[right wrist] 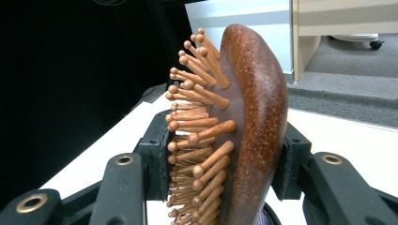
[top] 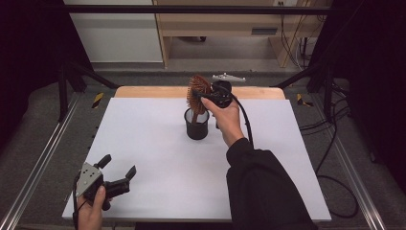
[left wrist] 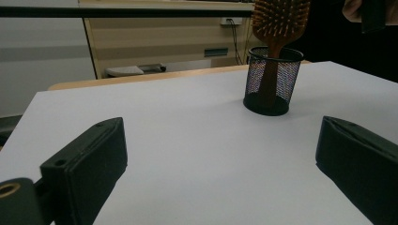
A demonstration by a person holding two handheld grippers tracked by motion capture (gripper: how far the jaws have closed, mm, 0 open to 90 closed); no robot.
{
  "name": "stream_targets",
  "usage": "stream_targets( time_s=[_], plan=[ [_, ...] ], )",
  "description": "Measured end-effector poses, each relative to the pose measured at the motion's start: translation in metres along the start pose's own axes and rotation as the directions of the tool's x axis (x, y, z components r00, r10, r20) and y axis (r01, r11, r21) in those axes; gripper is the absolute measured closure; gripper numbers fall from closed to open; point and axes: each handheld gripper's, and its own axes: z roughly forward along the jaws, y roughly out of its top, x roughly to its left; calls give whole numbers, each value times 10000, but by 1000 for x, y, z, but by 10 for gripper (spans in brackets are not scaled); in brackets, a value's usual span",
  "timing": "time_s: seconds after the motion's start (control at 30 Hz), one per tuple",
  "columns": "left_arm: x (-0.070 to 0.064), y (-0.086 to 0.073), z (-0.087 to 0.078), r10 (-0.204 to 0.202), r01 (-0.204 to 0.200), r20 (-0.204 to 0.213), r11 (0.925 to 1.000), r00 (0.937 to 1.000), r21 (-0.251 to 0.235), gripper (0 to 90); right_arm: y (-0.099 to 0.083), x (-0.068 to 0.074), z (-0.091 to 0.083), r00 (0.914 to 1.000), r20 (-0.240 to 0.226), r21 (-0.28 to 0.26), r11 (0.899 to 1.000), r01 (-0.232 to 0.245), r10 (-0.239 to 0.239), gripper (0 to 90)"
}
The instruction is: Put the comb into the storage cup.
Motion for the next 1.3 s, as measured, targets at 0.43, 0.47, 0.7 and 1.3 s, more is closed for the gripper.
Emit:
stream_targets(
  time_s=[0.43,0.47,0.7,1.3],
  plan=[
    [-1,0,1,10,-10,17,10000,10000,15,26,0,1,1,10000,-49,45,10000,-21,21,495],
    [-1,0,1,18,-18,20,10000,10000,22,26,0,1,2,10000,-42,54,10000,-27,28,495],
    [-1,0,1,61,-61,57,10000,10000,34,26,1,-1,5,9999,7,63,9999,-114,114,484],
    [17,0,15,-253,250,-109,9994,9996,-228,28,0,-18,12,9995,162,19,9996,-284,284,453]
  ],
)
